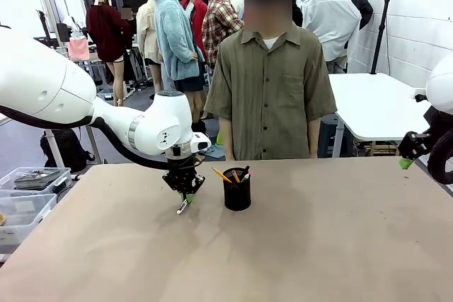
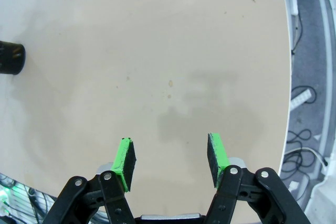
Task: Place the pens into the pen holder.
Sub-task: Pick up a writing instrument from the table and place it into the Pen holder.
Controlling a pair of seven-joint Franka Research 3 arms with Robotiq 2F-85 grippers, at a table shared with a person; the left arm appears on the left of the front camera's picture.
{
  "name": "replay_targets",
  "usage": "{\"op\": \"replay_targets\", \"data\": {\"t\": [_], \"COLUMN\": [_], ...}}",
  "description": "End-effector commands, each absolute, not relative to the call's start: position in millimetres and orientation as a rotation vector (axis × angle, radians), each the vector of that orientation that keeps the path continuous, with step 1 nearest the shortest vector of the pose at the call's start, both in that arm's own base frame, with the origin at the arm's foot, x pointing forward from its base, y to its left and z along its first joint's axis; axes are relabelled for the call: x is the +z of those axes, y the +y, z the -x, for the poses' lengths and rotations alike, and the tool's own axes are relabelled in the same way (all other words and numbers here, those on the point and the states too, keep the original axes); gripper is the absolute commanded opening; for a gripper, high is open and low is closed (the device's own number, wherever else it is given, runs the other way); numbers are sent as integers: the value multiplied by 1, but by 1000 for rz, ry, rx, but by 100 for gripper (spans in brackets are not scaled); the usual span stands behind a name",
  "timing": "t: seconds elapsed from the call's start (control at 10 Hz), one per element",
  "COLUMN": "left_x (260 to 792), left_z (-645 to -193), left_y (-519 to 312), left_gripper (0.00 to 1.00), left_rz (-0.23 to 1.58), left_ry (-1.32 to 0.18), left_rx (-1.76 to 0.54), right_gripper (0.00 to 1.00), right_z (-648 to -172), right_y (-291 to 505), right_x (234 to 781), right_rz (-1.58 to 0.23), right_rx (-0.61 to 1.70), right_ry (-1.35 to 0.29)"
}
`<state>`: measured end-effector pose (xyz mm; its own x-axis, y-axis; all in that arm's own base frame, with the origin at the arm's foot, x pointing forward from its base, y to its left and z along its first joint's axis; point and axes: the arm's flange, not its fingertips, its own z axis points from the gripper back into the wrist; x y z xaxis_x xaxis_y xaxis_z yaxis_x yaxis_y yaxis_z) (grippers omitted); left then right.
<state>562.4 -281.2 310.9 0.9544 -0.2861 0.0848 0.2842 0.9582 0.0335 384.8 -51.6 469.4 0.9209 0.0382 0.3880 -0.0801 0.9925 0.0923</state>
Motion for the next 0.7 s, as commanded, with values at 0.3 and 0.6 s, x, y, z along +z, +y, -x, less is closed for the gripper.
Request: {"op": "replay_targets", "data": {"t": [0.3, 0.6], "left_x": [383, 422], "left_z": [-529, -523], "left_y": [-232, -213], "left_gripper": [0, 0], "left_rz": [173, 375], "left_ry": [-229, -427], "left_rx": [-436, -793], "right_gripper": [69, 69], "right_z": [-383, -383], "right_y": [-48, -48], "right_x": [465, 465], "right_rz": [-78, -78], "right_rx": [44, 44], "right_ry": [-399, -399]}}
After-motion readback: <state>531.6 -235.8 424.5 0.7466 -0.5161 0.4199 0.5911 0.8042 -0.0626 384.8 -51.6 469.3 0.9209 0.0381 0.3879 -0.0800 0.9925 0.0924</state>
